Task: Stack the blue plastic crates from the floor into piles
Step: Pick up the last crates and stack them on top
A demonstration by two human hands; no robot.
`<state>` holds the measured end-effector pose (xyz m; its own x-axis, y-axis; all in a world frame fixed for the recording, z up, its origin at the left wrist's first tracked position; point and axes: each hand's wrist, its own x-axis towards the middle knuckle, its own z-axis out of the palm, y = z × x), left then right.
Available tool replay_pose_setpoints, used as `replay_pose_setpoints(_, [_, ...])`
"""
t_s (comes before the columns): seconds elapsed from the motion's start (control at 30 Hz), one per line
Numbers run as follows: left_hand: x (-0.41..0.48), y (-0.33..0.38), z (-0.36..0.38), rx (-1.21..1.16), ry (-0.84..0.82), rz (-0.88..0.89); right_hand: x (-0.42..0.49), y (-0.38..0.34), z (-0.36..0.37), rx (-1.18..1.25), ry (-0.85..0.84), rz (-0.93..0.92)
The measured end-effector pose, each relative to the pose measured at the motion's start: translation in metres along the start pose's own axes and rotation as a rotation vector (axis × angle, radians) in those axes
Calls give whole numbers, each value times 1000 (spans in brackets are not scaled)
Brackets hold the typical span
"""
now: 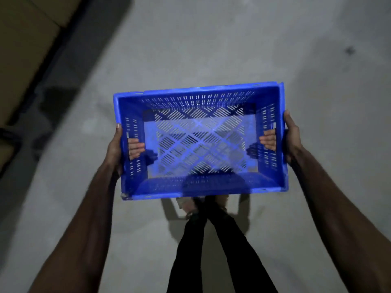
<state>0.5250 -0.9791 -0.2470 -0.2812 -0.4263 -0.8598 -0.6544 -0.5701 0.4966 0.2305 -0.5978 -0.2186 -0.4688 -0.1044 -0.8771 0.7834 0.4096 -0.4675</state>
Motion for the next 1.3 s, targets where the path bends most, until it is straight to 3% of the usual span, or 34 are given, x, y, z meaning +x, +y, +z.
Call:
replay_pose_setpoints(0.3, [-240, 58, -34, 2, 26, 75, -244, -44, -37, 50, -19, -68])
replay_pose_setpoints(0.53, [-312, 84, -33, -20, 16, 168, -321, -64, -71, 72, 40, -161])
replay_pose_setpoints(0.93, [-308, 200, 65, 54, -6, 264, -293, -141, -144, 172, 74, -167])
replay_pose_setpoints(1.3, [-279, 369, 259, 70, -28, 310, -213, -327, -271, 202, 72, -187])
